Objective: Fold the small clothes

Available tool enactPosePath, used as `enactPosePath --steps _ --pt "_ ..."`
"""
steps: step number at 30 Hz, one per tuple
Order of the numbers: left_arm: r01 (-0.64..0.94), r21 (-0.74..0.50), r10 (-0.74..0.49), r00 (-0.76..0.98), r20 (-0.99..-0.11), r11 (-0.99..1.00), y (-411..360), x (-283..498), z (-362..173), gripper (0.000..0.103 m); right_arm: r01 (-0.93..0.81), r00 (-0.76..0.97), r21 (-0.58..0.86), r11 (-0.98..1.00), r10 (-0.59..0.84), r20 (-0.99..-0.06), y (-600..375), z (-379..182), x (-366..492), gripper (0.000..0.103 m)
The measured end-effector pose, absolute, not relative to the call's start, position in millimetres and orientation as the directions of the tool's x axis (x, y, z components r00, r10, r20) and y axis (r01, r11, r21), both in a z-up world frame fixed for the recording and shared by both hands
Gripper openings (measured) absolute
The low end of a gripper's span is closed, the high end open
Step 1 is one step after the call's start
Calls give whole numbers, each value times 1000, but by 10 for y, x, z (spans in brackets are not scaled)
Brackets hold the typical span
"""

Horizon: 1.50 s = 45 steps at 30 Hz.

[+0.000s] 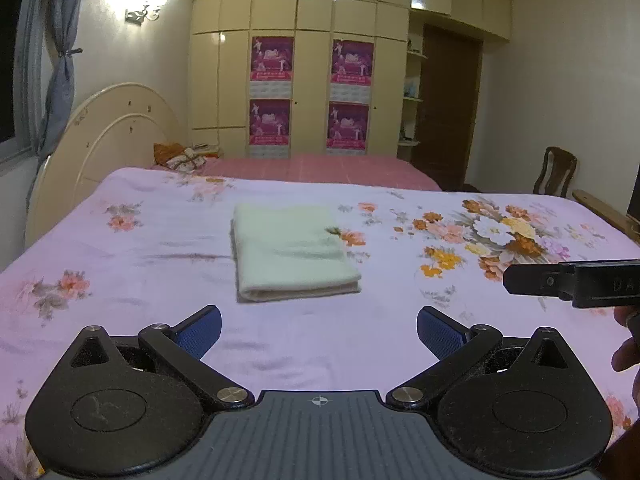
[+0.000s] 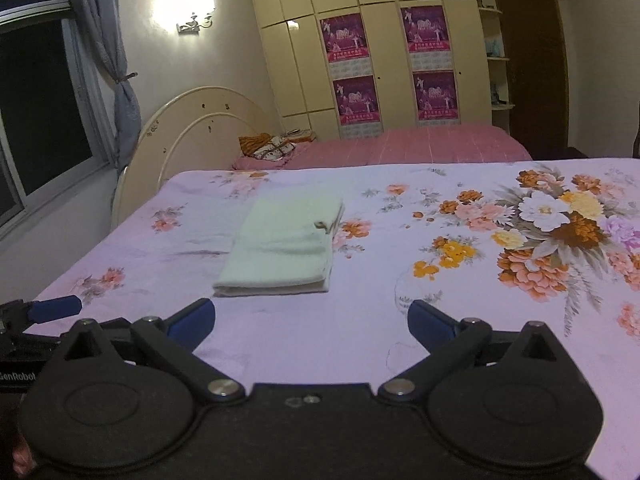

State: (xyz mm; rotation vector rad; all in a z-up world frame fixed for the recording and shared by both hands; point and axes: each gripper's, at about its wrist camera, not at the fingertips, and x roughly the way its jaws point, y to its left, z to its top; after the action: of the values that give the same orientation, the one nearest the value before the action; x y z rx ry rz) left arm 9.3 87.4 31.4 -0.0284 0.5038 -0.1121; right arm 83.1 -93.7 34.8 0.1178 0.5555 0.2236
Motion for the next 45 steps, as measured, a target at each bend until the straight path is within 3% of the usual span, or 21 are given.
enactPosePath --steps 45 --pt "104 -70 -124 885 -450 992 863 -51 418 103 -186 845 89 978 206 -493 -795 370 581 102"
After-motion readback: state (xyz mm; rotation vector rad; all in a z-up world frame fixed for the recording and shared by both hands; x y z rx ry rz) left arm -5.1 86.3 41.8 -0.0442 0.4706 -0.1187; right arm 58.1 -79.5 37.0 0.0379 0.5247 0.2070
